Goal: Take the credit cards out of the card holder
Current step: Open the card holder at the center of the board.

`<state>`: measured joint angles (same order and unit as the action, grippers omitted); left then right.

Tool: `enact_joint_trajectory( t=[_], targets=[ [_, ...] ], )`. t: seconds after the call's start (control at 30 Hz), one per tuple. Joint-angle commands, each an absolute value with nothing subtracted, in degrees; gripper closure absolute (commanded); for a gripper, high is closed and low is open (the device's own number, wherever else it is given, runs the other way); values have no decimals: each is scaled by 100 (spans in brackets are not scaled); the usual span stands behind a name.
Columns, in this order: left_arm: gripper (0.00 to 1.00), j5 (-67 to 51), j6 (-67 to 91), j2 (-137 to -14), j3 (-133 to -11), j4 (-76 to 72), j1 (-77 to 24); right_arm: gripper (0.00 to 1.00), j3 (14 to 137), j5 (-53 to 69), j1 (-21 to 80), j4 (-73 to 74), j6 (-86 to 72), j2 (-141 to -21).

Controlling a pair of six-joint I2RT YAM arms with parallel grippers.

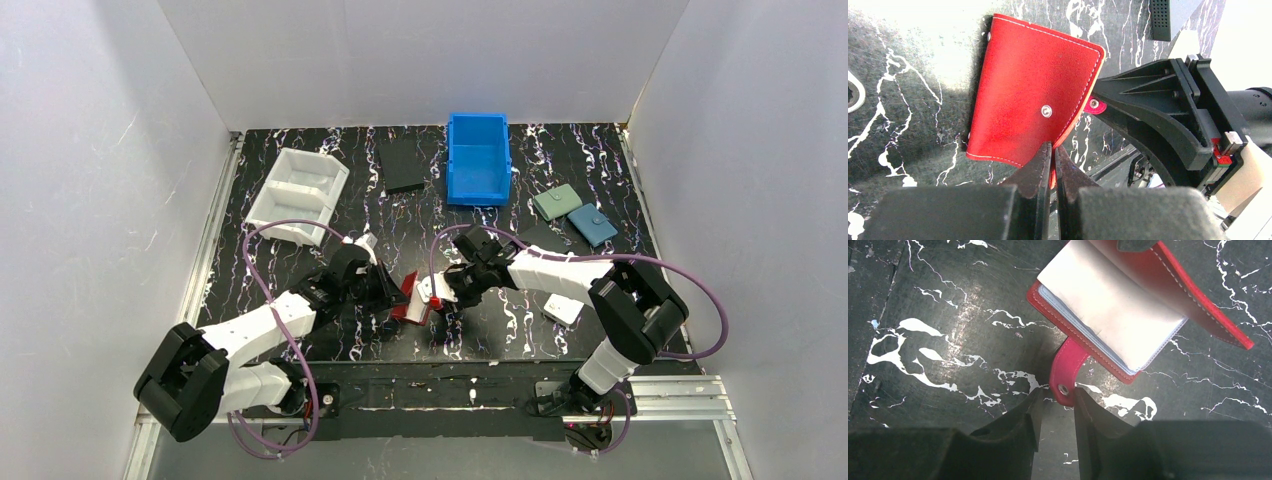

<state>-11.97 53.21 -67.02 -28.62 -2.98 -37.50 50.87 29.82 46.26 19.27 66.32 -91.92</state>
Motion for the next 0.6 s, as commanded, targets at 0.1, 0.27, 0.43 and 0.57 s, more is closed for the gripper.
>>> enact_joint_trajectory(
  t=[0.1,0.27,0.43,0.57],
  targets=[
    [100,-1317,5138,-6798,-2962,-105,-3652,69,5133,2889,4761,1829,6797,-9221],
    [100,-1349,5092,-6786,-2946,-66,-3570,82,5167,2959,4816,1903,6804,-9174],
    [100,-1434,5006,-6788,-2915,-36,-3405,99,5206,3155,4816,2306,7070,-9028],
    [100,-1571,4898,-6767,-2953,99,-3179,99,5173,3098,4803,2497,7122,-8758]
  ],
)
